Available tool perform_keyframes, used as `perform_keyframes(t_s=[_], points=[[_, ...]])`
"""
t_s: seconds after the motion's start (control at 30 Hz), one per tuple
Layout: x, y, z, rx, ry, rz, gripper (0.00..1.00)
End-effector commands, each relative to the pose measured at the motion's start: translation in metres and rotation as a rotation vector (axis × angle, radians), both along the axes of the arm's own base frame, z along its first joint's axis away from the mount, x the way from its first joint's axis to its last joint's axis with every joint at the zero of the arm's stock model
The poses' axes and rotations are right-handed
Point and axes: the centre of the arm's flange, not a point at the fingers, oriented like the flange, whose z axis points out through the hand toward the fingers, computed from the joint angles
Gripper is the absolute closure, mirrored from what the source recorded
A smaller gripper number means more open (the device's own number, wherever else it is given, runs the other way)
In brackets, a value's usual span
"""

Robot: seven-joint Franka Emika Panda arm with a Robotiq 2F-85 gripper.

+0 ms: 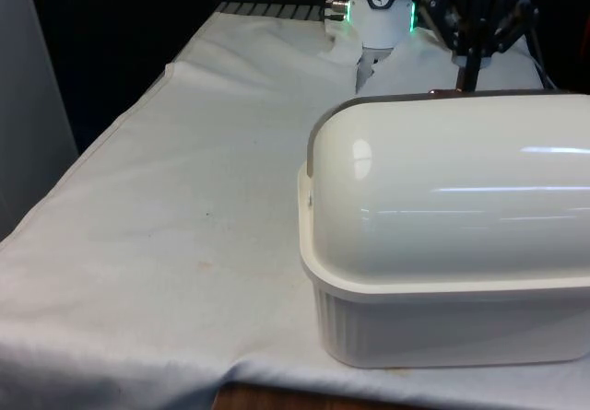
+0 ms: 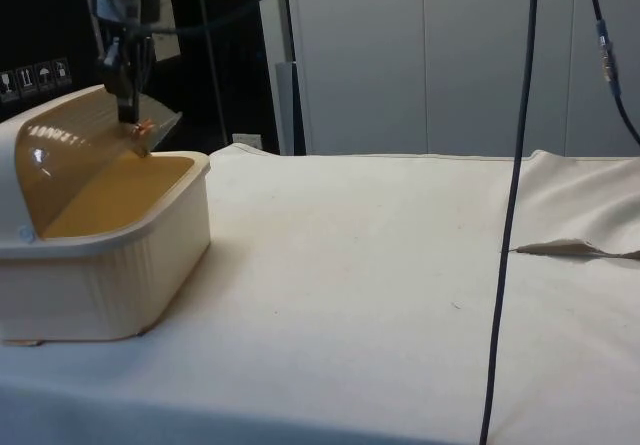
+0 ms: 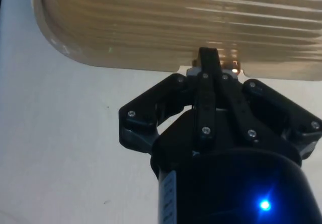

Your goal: Open the lid, then close it.

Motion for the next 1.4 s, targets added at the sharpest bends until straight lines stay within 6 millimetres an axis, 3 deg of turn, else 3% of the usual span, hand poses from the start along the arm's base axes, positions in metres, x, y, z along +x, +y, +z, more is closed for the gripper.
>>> perform_keyframes(t_s=[0.0, 0.53, 0.8, 1.37], points=[[-0.002, 0.001, -0.001, 0.000, 0.016, 0.005, 1.00], [-0.011, 0.000, -0.015, -0.032, 0.126, 0.024, 1.00], [-0.012, -0.001, -0.006, -0.033, 0.115, 0.019, 1.00], [-0.053, -0.010, 0.007, -0.027, 0.110, 0.019, 1.00]])
